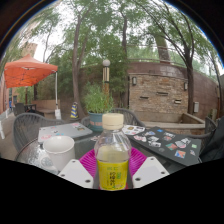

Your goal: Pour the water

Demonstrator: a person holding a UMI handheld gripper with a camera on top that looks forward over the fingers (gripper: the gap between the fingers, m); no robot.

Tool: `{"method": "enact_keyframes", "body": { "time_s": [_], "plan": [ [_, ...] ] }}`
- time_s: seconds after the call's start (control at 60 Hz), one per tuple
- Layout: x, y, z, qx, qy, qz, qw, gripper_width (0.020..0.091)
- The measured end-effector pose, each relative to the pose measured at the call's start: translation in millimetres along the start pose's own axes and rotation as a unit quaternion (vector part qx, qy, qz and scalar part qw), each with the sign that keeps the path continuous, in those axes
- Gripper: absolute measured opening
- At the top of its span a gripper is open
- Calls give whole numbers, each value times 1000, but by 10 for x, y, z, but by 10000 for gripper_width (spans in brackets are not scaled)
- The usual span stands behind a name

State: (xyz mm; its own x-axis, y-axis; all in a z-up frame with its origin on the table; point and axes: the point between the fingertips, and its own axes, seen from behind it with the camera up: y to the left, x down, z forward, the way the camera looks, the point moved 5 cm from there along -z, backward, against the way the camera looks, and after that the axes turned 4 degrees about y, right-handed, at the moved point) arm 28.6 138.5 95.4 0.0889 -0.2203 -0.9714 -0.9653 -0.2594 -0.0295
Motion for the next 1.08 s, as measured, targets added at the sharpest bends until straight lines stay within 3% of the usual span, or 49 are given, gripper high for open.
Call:
{"method": "enact_keyframes", "body": {
  "time_s": [0.05,0.267,0.35,0.433,0.567,0.683,0.917,1.083],
  "plan": [
    [110,-27,33,2,18,-4,1000,392],
    [123,-32,-40,-10,3,-5,1000,445],
    [163,-61,-58,-11,26,7,1000,562],
    [222,-47,-179,-26,52,16,998,856],
    [267,-62,-641,-9,70,-9,997,823],
    [241,-50,-1307,13,58,-21,998,829],
    [356,267,-2866,1,38,49,998,836],
    [421,319,-3580,7,24,87,996,824]
  ]
}}
